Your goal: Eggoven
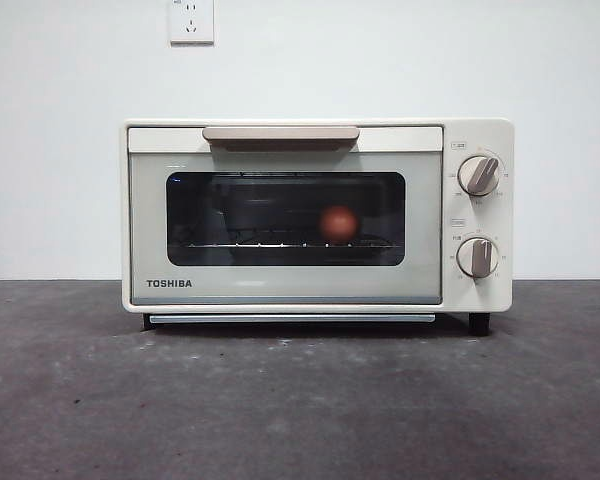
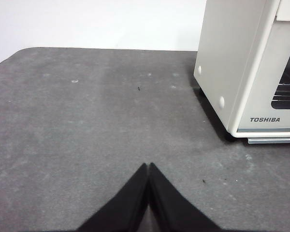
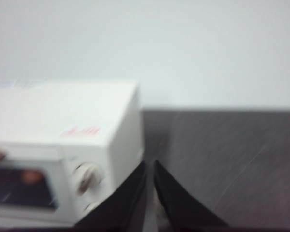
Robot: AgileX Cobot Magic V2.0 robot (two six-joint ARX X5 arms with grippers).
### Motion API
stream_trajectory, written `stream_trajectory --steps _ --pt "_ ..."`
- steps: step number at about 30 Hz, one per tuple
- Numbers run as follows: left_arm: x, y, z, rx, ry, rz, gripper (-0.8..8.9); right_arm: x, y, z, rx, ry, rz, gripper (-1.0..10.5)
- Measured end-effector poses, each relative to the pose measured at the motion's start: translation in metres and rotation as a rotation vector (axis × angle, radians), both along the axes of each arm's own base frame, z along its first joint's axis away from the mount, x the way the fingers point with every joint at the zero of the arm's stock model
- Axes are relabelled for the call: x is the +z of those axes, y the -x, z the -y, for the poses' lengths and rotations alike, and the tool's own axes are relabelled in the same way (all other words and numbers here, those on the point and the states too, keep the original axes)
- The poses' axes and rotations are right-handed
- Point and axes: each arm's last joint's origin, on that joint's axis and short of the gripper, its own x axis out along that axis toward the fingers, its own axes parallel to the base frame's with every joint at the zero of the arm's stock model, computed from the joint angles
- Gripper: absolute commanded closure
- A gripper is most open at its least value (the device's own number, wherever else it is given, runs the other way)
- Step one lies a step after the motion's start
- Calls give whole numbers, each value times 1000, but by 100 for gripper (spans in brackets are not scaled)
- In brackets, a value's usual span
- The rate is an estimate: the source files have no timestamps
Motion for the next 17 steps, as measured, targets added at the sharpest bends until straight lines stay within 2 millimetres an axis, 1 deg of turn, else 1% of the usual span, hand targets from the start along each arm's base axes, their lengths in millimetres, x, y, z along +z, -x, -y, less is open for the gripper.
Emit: stream_trajectory --steps 2,4,6,10,12,17 --pt "0 0 0 0 0 0 806 -12 4 4 -35 4 66 940" --pt "0 0 0 0 0 0 806 -31 5 8 -68 8 97 940" --pt "0 0 0 0 0 0 806 -54 7 10 -94 10 98 940" --pt "0 0 0 0 0 0 806 -90 9 12 -118 12 76 940" --pt "0 0 0 0 0 0 806 -104 9 13 -123 13 64 940" --pt "0 0 0 0 0 0 806 -128 8 13 -124 13 35 940"
